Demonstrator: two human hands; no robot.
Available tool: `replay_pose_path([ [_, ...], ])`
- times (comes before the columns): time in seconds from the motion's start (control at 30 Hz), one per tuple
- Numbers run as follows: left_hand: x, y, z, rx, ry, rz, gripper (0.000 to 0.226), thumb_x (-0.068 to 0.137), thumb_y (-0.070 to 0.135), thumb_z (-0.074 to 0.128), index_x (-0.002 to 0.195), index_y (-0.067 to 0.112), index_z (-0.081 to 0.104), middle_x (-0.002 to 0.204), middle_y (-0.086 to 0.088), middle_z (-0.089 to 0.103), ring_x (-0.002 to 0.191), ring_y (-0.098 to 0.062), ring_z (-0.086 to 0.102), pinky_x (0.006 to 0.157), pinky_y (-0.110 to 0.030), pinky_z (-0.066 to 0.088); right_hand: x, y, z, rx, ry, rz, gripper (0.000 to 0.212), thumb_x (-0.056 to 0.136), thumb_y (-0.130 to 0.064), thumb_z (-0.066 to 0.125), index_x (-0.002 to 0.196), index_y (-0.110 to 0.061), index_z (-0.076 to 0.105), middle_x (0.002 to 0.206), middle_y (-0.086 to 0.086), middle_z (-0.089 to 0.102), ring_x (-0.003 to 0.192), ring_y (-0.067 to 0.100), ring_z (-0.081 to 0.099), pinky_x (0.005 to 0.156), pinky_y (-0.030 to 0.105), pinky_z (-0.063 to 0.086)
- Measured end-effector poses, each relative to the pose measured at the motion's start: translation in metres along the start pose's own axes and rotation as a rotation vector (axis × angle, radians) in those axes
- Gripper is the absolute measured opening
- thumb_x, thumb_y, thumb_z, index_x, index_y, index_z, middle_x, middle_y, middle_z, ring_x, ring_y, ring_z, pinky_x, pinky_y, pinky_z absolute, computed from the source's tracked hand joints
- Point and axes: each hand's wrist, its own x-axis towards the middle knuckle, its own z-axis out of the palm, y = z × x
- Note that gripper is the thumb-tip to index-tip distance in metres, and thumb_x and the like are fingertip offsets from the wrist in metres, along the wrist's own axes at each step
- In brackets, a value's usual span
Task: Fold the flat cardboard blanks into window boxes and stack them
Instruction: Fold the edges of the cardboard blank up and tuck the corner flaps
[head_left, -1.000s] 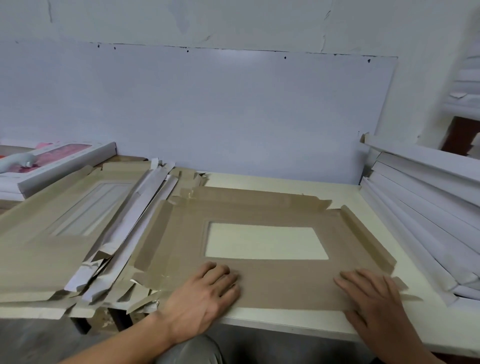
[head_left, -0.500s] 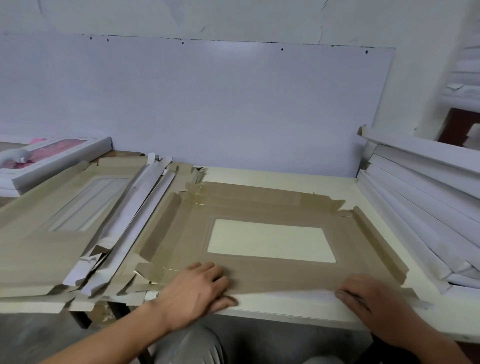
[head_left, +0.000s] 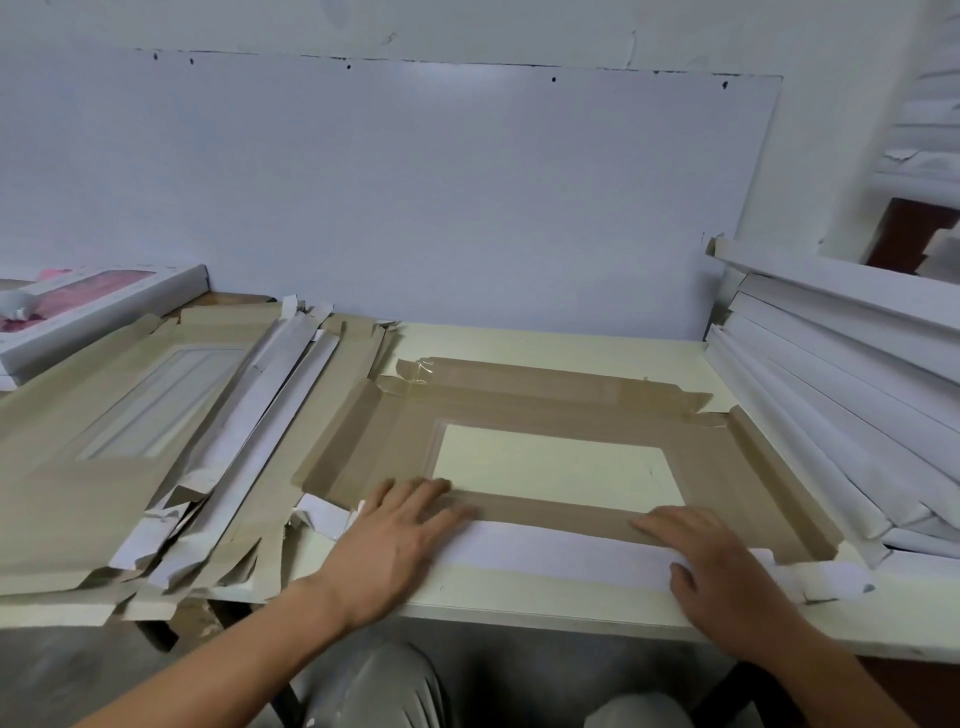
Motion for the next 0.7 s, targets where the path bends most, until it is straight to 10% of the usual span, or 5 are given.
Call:
replay_pose_path([
  [0.13,0.008,0.031,0.01,-0.158,-0.121,0.161,0.048,0.104,0.028,0.03,0.152,0.027,0.033,0.163,0.004,0.017,0.151,-0.017,0.012,0.122,-0.036,0.005,0.003,-0.036,0.026,-0.037,-0.171,-0.151,0.051,0.104,-0.039,0.038,0.153,-0.033,0.029,0.158,-0.021,0.017,0.148,0.004,0.009,0.113,0.012,-0.009],
  [0.27,0.015,0.054,0.02,-0.265,-0.236,0.148,0.057,0.105,0.05,0.019,0.157,0.03,0.007,0.164,0.013,-0.002,0.149,-0.004,-0.01,0.122,-0.033,-0.008,0.003,-0.064,0.048,-0.149,-0.326,-0.209,0.077,0.09,-0.07,0.001,0.156,-0.032,-0.012,0.155,-0.023,-0.027,0.144,-0.001,-0.027,0.118,0.029,-0.019],
  [0.7,-0.016,-0.032,0.008,-0.304,-0.264,0.003,0.062,0.102,0.051,0.034,0.156,0.028,0.016,0.162,0.015,0.003,0.149,-0.001,-0.005,0.122,-0.025,0.0,-0.03,0.032,0.012,-0.223,-0.344,0.08,0.062,0.089,-0.064,-0.003,0.135,-0.04,-0.037,0.147,-0.029,-0.036,0.134,-0.011,-0.034,0.114,0.021,-0.021],
])
